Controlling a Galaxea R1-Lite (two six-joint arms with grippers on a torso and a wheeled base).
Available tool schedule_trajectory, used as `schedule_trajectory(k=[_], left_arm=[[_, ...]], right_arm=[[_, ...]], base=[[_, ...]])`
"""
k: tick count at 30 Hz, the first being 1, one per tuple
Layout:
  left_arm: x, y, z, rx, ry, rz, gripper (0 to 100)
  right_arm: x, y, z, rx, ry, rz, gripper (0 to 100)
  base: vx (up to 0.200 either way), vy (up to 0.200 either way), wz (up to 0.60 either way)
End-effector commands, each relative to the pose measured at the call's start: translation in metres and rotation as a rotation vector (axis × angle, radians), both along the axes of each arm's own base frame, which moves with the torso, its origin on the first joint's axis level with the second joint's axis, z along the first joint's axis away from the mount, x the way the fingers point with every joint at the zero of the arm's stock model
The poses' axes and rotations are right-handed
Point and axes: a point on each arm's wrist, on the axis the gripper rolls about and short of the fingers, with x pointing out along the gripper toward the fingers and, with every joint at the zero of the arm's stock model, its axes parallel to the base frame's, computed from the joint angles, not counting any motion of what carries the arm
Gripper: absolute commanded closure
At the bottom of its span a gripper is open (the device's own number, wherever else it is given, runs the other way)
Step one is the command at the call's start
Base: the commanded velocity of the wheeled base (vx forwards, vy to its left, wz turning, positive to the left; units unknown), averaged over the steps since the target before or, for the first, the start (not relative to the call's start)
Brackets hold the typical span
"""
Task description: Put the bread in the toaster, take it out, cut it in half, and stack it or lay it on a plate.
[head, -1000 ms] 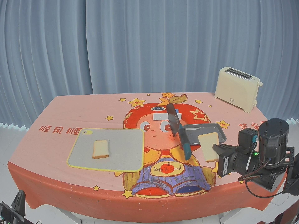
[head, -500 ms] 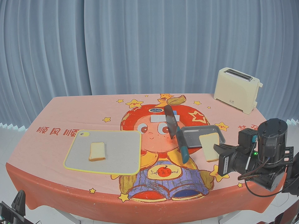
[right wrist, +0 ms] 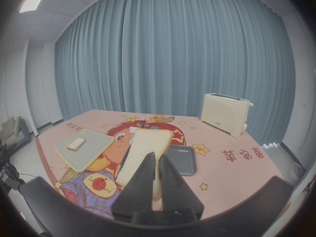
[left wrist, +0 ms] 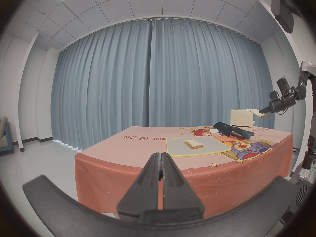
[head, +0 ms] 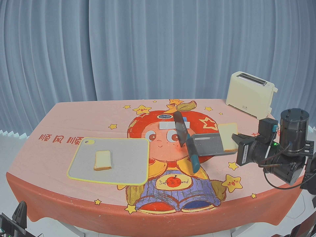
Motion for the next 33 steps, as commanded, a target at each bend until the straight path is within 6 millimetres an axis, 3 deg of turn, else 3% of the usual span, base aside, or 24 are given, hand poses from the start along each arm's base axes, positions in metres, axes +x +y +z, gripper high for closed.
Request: schedule_trajectory(k=[1,9,15,19,33], left_arm=[[0.000,0.000,-0.005,-0.001,0.000,0.001,100],[0.000,0.000,-0.005,-0.001,0.000,0.001,100],[0.000,0.000,-0.005,-0.001,0.000,0.001,100],[0.000,0.000,-0.005,-0.001,0.000,0.001,100],[0.000,0.000,-0.005,-0.001,0.000,0.001,100]], right_arm=[[0.011,0.000,0.010,0.026,-0.024,0.000,100],[0.050,0.004,0.022,0.027,-0.056,0.014,100],[0.084,-0.001,0.005,0.004,-0.015,-0.025,100],[0.093,-0.003,-0.018,-0.024,0.051,-0.008,100],[0.106,0.003,-0.046,-0.049,0.103,-0.012,100]], base=[[0.000,0.000,0.00],[0.000,0.000,0.00],[0.000,0.000,0.00],[0.000,0.000,0.00],[0.000,0.000,0.00]])
